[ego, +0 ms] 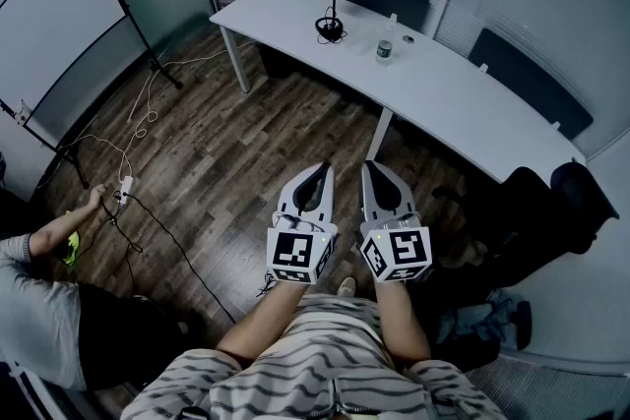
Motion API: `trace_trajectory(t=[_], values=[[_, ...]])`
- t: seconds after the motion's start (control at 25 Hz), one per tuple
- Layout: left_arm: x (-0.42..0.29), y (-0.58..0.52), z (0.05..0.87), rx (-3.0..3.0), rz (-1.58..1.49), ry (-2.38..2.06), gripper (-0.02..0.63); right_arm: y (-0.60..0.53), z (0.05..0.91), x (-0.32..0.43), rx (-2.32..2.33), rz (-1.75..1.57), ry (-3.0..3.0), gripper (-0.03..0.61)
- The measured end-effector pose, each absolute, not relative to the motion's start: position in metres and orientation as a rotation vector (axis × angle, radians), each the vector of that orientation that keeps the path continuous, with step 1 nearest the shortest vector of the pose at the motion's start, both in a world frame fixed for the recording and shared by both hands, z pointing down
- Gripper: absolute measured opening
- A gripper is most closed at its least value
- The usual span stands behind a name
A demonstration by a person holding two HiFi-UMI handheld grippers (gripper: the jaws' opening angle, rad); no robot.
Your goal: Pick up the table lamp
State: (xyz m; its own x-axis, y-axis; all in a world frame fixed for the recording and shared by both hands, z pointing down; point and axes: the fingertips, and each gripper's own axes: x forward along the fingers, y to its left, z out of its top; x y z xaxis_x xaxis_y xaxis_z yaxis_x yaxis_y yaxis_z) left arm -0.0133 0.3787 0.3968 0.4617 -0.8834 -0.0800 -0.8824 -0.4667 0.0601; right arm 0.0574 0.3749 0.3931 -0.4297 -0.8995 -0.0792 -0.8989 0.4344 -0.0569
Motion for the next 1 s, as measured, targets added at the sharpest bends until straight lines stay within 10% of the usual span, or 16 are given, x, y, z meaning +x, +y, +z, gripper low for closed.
trace_trajectory(t=[1.0], values=[[0.023,0.355,0.404,2.647,-0.142,-1.691,0.005,0.352,0.392,0.102,-1.544,-0.034,2.582,0.011]])
